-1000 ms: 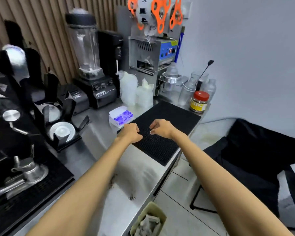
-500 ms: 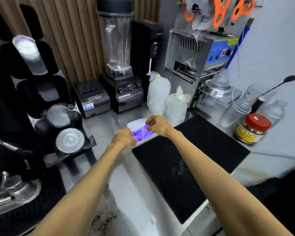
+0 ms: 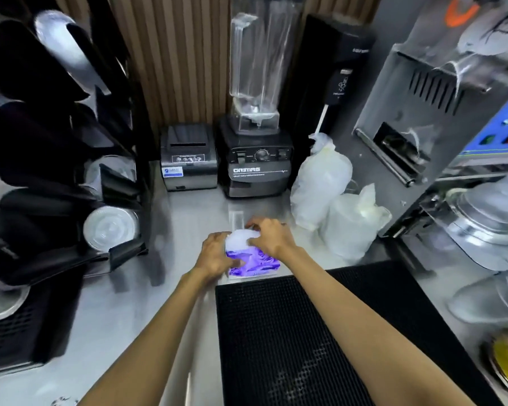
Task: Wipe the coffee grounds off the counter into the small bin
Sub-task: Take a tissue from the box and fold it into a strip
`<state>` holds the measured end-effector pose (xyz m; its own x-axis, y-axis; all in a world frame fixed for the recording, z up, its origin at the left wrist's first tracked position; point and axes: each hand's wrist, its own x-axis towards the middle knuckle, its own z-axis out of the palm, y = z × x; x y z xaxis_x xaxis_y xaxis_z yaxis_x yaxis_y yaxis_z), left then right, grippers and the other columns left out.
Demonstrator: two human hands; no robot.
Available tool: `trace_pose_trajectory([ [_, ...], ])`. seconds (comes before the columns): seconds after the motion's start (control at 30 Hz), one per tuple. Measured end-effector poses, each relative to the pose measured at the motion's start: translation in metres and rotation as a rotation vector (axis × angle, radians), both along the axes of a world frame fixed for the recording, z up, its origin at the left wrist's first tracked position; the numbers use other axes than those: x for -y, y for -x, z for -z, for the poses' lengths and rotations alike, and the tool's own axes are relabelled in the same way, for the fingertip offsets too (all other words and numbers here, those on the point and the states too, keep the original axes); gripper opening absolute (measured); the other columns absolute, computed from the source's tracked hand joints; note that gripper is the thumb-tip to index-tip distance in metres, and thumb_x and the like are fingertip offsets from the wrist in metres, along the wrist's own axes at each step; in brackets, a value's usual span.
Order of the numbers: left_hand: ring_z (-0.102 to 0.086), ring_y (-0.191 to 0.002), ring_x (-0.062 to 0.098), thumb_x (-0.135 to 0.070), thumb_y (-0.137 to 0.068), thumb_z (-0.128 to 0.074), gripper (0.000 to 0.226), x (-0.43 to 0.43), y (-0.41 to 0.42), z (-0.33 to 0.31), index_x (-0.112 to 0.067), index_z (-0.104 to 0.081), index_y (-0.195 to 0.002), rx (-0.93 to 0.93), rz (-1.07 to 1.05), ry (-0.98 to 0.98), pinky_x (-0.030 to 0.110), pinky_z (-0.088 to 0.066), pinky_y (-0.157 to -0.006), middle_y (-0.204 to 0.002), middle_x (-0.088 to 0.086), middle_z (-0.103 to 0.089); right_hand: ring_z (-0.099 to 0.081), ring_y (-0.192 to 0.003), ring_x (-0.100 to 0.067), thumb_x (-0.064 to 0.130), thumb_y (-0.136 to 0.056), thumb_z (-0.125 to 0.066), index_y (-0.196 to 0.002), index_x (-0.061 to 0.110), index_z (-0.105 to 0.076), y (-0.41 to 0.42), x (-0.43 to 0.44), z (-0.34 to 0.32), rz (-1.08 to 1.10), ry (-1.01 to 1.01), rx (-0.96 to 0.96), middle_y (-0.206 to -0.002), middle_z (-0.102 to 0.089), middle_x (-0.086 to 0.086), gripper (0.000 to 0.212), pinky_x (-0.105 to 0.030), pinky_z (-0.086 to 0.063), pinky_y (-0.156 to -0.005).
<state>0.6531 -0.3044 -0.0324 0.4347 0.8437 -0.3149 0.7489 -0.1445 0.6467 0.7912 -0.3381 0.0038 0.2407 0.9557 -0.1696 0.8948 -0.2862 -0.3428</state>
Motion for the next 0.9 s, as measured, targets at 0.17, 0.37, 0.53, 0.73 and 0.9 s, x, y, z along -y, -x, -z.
trace_pose_trajectory([
  [0.17,-0.023,-0.139,0.024,-0.019,-0.071,-0.079,0.073,0.000,-0.005,0.008,-0.012,-0.045,-0.136,0.013,-0.032,0.047,0.027,-0.022,-0.112,-0.146,0.010,-0.033,-0.063,-0.106,-0.019,0.031,-0.086,-0.064,-0.102,0.026,-0.072,-0.005,-0.005,0.002,-0.047,-0.107,0.017,-0.107,-0.073,0.002,0.019,-0.039,-0.036,-0.105],
  [0.37,-0.046,-0.110,0.029,-0.024,-0.066,-0.082,0.036,-0.001,-0.009,0.004,-0.014,-0.048,-0.071,-0.098,-0.065,0.028,0.029,-0.037,-0.079,-0.104,0.008,-0.045,-0.060,-0.073,-0.013,0.017,-0.080,-0.072,-0.088,0.013,-0.075,-0.014,-0.007,-0.019,-0.043,-0.376,-0.340,-0.079,-0.062,0.004,0.009,-0.035,-0.055,-0.080],
  [0.53,-0.047,-0.117,0.029,-0.028,-0.066,-0.081,0.065,-0.003,-0.016,-0.007,-0.004,-0.052,-0.118,-0.169,-0.055,-0.083,0.033,-0.041,-0.094,-0.125,0.014,-0.052,-0.055,-0.064,-0.001,0.008,-0.080,-0.071,-0.089,0.005,-0.075,-0.023,-0.004,-0.055,-0.083,-0.595,-0.454,-0.075,-0.062,0.003,0.010,-0.006,-0.046,-0.067],
  [0.73,-0.037,-0.133,0.025,-0.028,-0.076,-0.072,0.067,0.004,-0.031,-0.019,-0.005,-0.041,-0.131,-0.369,0.029,-0.125,0.046,-0.012,-0.119,-0.136,0.009,-0.046,-0.055,-0.064,0.009,0.004,-0.080,-0.071,-0.086,0.004,-0.075,-0.028,0.008,-0.063,-0.072,-0.690,-0.600,-0.074,-0.060,0.010,0.007,-0.005,-0.044,-0.066],
  [0.9,-0.041,-0.131,0.027,-0.026,-0.075,-0.071,0.067,0.007,-0.032,-0.016,-0.010,-0.041,-0.132,-0.207,-0.007,-0.006,0.048,-0.015,-0.117,-0.136,0.007,-0.047,-0.057,-0.070,-0.010,0.005,-0.080,-0.071,-0.087,0.004,-0.074,-0.033,0.008,-0.056,-0.017,-0.646,-0.664,-0.083,-0.065,-0.003,0.007,-0.018,-0.048,-0.072],
])
